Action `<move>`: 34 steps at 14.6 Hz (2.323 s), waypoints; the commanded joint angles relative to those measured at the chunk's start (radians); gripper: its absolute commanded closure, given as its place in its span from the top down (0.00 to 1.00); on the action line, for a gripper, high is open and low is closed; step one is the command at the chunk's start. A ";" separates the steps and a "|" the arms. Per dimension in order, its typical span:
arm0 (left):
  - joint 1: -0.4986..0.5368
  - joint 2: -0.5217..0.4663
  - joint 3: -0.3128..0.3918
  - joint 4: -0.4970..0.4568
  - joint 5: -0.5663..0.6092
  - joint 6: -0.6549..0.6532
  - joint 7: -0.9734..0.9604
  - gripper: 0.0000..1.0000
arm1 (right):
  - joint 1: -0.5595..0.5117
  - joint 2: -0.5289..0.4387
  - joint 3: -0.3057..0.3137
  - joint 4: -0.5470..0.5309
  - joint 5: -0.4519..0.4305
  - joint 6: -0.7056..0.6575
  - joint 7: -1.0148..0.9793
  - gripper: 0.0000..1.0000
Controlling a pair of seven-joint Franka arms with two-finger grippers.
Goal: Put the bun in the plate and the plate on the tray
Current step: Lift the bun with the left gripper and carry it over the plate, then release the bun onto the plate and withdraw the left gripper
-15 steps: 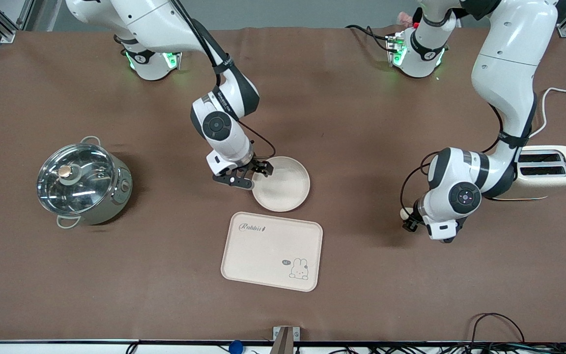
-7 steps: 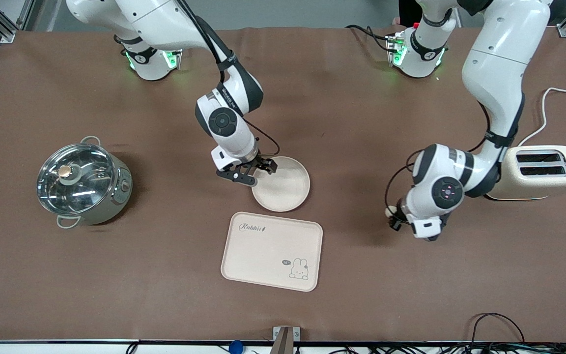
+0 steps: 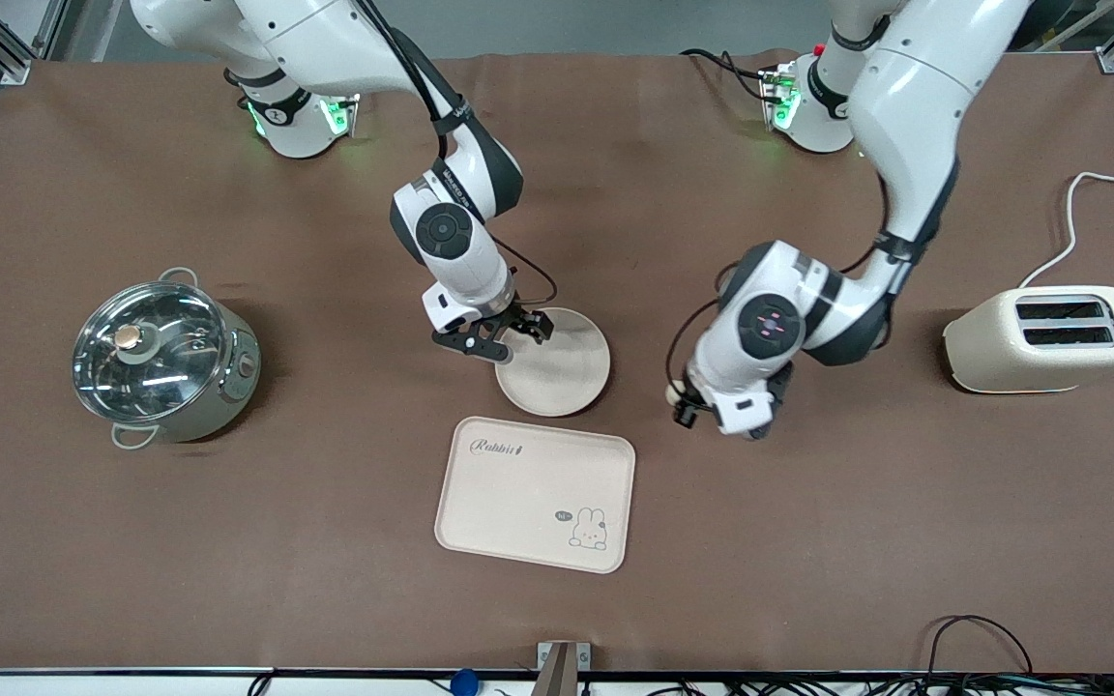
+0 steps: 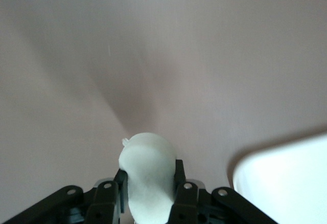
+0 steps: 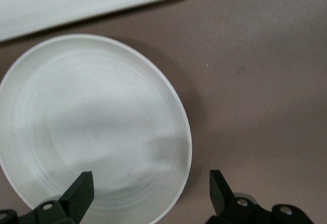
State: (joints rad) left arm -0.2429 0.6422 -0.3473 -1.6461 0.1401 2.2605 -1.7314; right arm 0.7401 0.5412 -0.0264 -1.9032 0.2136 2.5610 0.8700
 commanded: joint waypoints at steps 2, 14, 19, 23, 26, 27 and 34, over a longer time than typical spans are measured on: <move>-0.119 0.065 0.002 0.094 0.010 -0.015 -0.181 0.38 | -0.039 0.052 -0.001 0.032 -0.032 0.042 -0.028 1.00; -0.231 0.159 0.008 0.143 0.024 0.140 -0.274 1.00 | -0.031 0.086 -0.003 0.023 -0.095 0.094 -0.037 0.75; -0.120 0.006 0.011 0.149 0.075 0.002 -0.023 1.00 | -0.041 0.086 -0.001 0.010 -0.132 0.093 -0.039 0.54; 0.018 -0.145 0.001 0.149 0.067 -0.172 0.365 1.00 | -0.031 0.083 -0.001 -0.013 -0.132 0.110 -0.037 0.27; 0.102 -0.229 0.002 0.149 0.049 -0.320 0.658 1.00 | -0.028 0.065 0.000 -0.025 -0.132 0.110 -0.035 0.13; 0.125 -0.252 0.002 0.150 0.050 -0.360 0.727 1.00 | -0.028 0.065 0.002 -0.023 -0.132 0.110 -0.035 0.11; 0.261 -0.447 0.001 0.150 0.000 -0.584 1.114 1.00 | 0.021 -0.006 0.016 -0.034 -0.125 0.097 0.009 0.03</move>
State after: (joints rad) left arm -0.0192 0.2753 -0.3397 -1.4664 0.1850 1.7295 -0.7065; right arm 0.7275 0.5708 -0.0144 -1.8967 0.0949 2.6601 0.8443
